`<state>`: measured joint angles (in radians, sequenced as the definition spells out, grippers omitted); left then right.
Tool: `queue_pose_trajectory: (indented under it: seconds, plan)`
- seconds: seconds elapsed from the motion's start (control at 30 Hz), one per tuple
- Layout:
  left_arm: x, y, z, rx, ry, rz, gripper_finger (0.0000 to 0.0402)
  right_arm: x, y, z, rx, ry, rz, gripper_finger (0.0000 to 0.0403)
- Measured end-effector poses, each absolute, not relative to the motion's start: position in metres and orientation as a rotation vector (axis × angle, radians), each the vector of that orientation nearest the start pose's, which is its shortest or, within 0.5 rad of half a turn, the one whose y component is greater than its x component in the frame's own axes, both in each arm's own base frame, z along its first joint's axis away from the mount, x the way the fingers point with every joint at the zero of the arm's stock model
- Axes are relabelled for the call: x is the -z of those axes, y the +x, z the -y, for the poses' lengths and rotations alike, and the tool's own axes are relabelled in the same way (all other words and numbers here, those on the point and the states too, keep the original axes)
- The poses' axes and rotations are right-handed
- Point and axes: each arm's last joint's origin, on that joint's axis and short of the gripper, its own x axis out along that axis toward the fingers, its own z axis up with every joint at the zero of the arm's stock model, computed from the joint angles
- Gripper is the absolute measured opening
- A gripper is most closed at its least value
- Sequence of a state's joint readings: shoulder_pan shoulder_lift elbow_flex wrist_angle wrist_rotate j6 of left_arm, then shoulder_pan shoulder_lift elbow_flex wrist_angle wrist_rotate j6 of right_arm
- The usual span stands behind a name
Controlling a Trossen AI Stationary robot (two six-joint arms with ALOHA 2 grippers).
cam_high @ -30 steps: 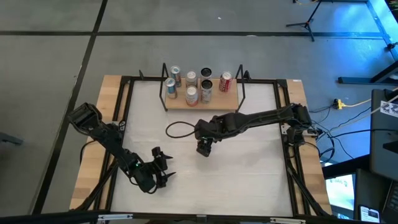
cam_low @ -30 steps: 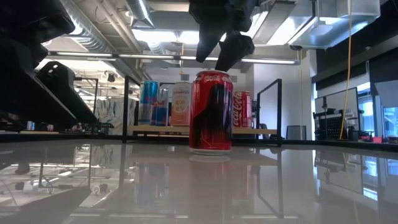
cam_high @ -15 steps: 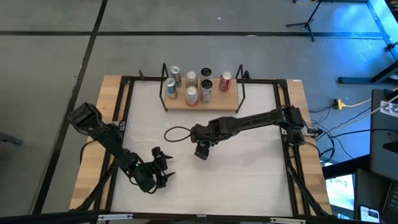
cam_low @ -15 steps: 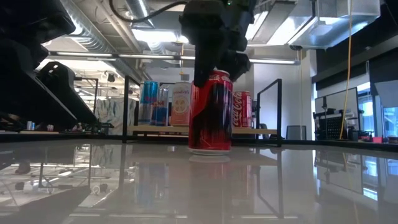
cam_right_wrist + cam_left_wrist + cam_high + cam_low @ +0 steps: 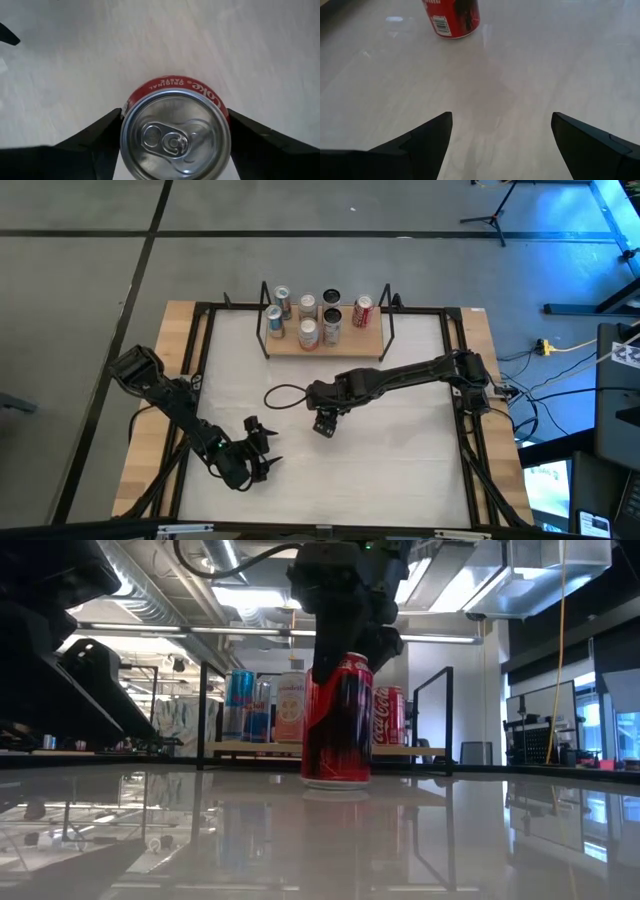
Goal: Place canned beverage on shelf
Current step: Put the red soda can aligned with the other red white soda can on the shelf
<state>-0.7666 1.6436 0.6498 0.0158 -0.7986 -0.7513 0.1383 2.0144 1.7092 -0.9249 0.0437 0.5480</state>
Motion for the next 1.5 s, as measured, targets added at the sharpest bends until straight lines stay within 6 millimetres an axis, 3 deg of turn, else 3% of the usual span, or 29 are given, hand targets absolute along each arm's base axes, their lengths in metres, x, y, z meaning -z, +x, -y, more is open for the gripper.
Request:
queue_pose_trajectory:
  seconds: [0.17,0.37,0.6,0.77,1.2,1.5]
  plan:
    - [-0.121,0.211,0.174,-0.276,-0.033,-0.621,0.0330,-0.245,0.407,-0.055,0.259,0.348,-1.199,0.0289]
    - [-0.121,0.211,0.174,-0.276,-0.035,-0.622,0.0330,-0.292,0.381,-0.047,0.343,0.312,-1.095,0.0289]
    - [-0.121,0.211,0.174,-0.275,-0.041,-0.622,0.0330,-0.336,0.339,-0.018,0.569,0.293,-1.036,0.0289]
    - [-0.121,0.211,0.174,-0.276,-0.045,-0.620,0.0330,-0.351,0.322,0.009,0.685,0.317,-1.005,0.0289]
    - [-0.121,0.211,0.174,-0.278,-0.043,-0.618,0.0330,-0.334,0.315,0.089,0.823,0.483,-1.009,0.0289]
    - [-0.122,0.211,0.174,-0.281,-0.042,-0.616,0.0330,-0.307,0.306,0.124,0.888,0.602,-1.015,0.0289]
